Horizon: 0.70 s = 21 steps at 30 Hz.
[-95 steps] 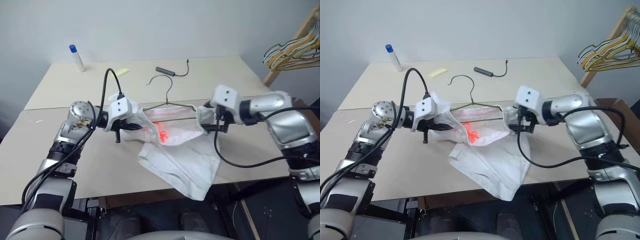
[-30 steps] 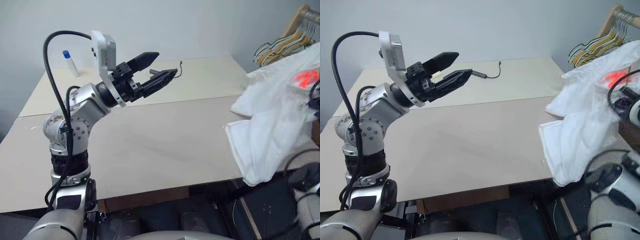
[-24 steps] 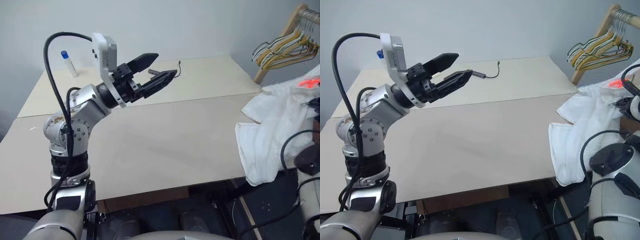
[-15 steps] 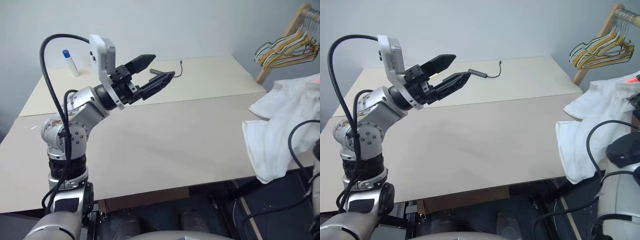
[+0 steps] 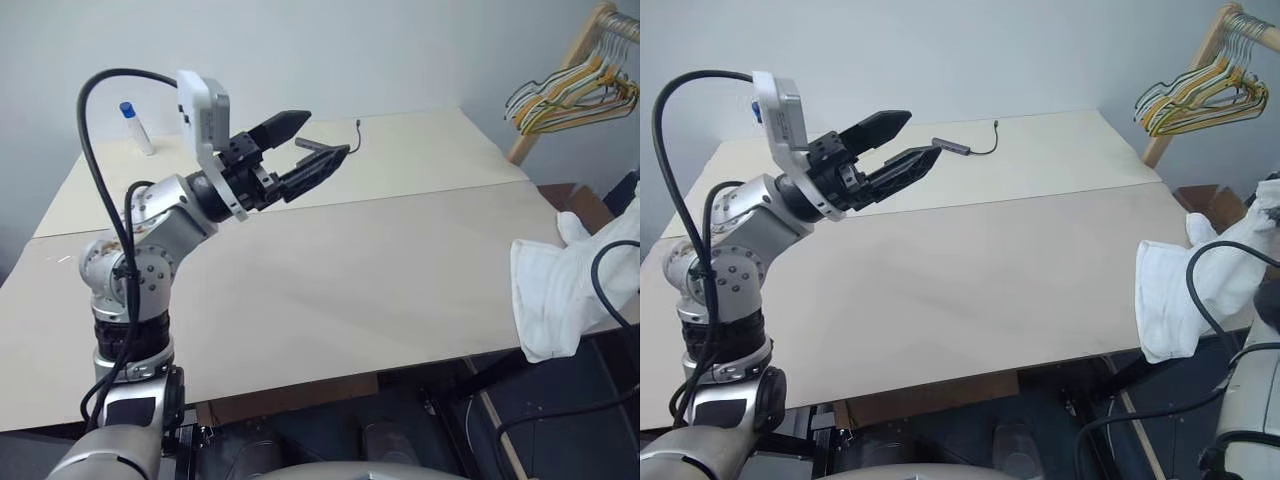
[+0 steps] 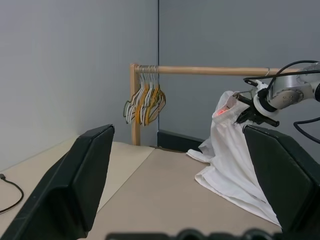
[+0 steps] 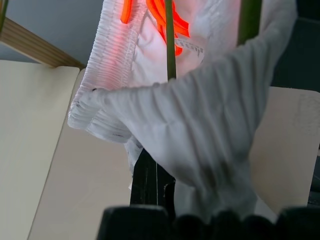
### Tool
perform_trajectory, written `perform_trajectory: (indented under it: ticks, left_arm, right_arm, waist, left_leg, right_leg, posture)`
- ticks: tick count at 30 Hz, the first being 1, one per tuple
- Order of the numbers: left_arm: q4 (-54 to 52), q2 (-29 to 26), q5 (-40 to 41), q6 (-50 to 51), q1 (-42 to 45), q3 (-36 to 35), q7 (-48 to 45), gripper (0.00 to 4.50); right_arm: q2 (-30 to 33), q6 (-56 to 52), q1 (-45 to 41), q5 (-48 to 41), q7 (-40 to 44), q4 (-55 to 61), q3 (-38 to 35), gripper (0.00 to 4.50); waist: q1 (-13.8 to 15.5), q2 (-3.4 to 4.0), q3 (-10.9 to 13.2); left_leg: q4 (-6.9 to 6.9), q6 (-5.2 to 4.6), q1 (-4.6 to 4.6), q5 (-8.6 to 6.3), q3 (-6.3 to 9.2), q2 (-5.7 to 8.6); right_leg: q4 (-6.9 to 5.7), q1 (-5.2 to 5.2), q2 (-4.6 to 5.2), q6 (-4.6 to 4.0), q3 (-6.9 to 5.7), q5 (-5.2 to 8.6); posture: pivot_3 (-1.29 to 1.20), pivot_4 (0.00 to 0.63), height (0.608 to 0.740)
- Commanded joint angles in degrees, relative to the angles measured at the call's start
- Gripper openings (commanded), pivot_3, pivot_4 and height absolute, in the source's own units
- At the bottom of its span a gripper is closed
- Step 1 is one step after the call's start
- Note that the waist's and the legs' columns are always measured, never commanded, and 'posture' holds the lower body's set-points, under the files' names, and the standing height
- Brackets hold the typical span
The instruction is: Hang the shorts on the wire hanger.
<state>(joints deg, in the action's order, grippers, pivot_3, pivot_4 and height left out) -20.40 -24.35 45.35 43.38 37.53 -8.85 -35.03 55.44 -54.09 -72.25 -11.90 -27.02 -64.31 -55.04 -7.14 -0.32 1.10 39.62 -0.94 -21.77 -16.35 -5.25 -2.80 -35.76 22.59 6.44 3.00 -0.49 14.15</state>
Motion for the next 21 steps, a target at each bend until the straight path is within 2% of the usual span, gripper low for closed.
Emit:
perform_trajectory:
  ticks: [1,3,6,10,16,21]
  left_arm:
    - [-0.49,-1.10,0.73,-1.00,0.87,-0.38,-0.95,4.48]
    - [0.04,-1.44,0.63,-1.04,1.30,-0.28,-1.29,4.48]
    - [0.37,-1.86,0.64,-1.10,1.50,0.01,-2.28,4.50]
    - [1.12,-1.85,0.32,-1.19,2.05,0.26,-2.70,4.50]
    - [2.23,-2.42,0.82,-1.20,2.96,0.49,-4.75,4.50]
    - [3.22,-2.76,2.26,-0.62,3.61,0.23,-6.76,4.50]
  right_arm:
    - [-0.09,0.44,0.98,-2.52,-0.86,1.28,1.44,0.00]
    - [-0.72,-0.31,2.25,-3.29,-0.90,2.19,2.20,0.00]
    - [-1.33,-0.31,3.76,-4.25,-1.29,3.67,3.20,0.86]
    - [-2.52,-0.32,4.35,-4.21,-0.25,8.31,6.92,2.23]
    - [-4.70,3.05,9.91,-2.82,2.19,17.28,12.13,4.34]
    - [-7.85,2.08,15.70,-1.59,1.68,28.02,15.04,4.43]
  waist:
    - [0.02,0.00,0.00]
    - [0.02,0.00,0.00]
    - [-0.11,-0.01,0.00]
    - [-0.26,0.14,0.02]
    - [-0.01,0.17,0.02]
    - [-0.13,0.18,0.02]
  left_leg:
    - [0.00,0.00,0.01,0.00,0.00,0.00]
    - [0.01,0.00,0.04,0.00,0.00,0.00]
    - [0.01,0.00,0.09,0.00,0.00,0.00]
    - [-0.01,0.00,0.19,0.00,0.02,0.00]
    - [0.00,0.00,0.16,0.00,0.02,0.00]
    - [0.01,0.01,0.19,0.01,0.02,0.00]
  right_leg:
    - [0.01,-0.02,0.00,0.00,0.00,0.00]
    - [0.07,-0.11,0.00,0.00,-0.04,0.00]
    - [0.09,-0.19,0.00,0.01,-0.08,0.00]
    - [0.07,-0.20,0.00,0.02,0.01,-0.01]
    - [0.09,-0.23,0.00,0.05,-0.07,-0.01]
    - [0.06,-0.22,0.00,0.07,-0.02,-0.01]
  posture:
    - [-0.12,0.000,0.740]
    - [-0.12,0.000,0.740]
    - [-0.12,0.000,0.740]
    - [-0.13,0.000,0.740]
    - [-0.13,0.000,0.740]
    - [-0.14,0.000,0.740]
